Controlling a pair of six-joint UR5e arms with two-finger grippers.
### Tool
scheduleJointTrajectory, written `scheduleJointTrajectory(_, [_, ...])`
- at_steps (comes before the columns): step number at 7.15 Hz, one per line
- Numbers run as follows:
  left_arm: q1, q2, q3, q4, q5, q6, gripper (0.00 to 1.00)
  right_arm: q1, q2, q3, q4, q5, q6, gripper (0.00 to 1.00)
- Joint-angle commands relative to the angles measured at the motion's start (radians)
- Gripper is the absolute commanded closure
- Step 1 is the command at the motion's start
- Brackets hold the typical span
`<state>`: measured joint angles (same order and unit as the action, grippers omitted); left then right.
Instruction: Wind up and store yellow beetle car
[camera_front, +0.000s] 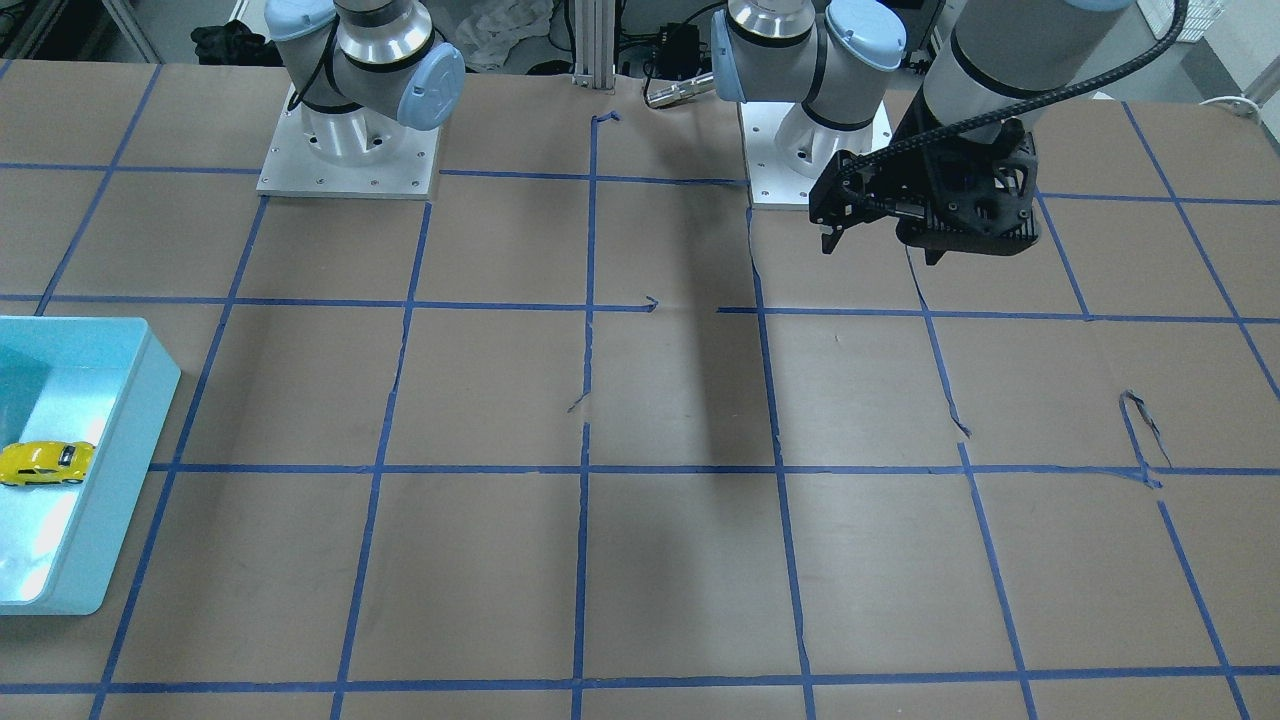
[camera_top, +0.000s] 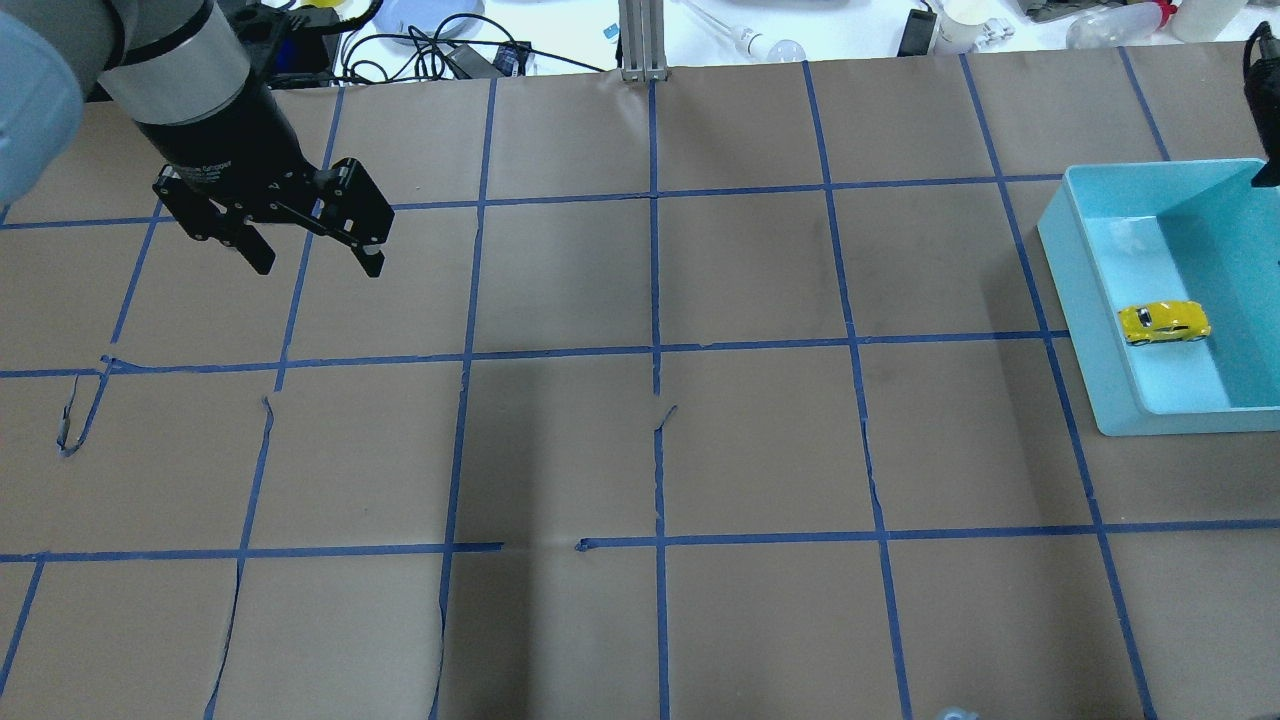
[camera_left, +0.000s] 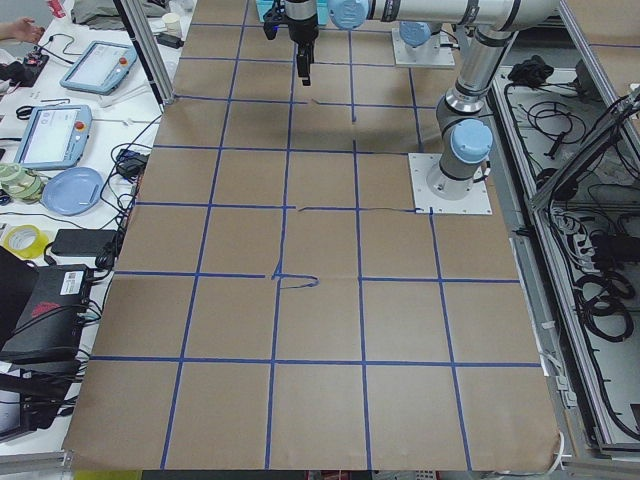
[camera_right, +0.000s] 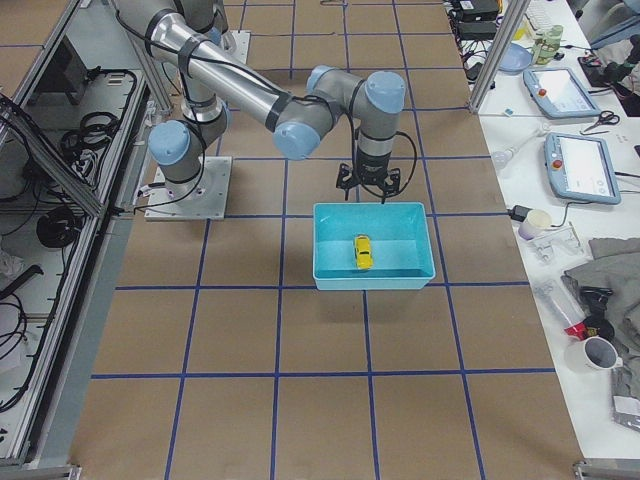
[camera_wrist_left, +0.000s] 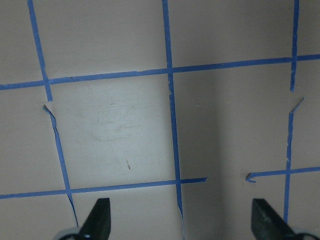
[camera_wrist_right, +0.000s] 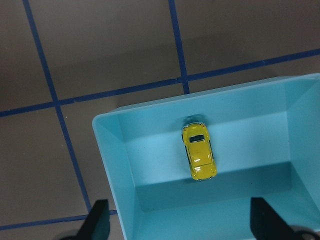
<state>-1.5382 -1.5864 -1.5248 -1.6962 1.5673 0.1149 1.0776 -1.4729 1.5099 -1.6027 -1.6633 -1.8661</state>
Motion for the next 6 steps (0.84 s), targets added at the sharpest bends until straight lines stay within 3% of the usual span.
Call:
scheduleJointTrajectory(1, [0.001,0.0,0.0,0.001,0.0,0.002,0.0,0.05,-0.023,-0.04,0.075,0.029,0.165,0.0])
scheduleJointTrajectory(6, [0.001,0.0,0.0,0.0,0.002,0.002,0.0,0.39,-0.038,-0.037,0.119,0.082,0.941,0.0])
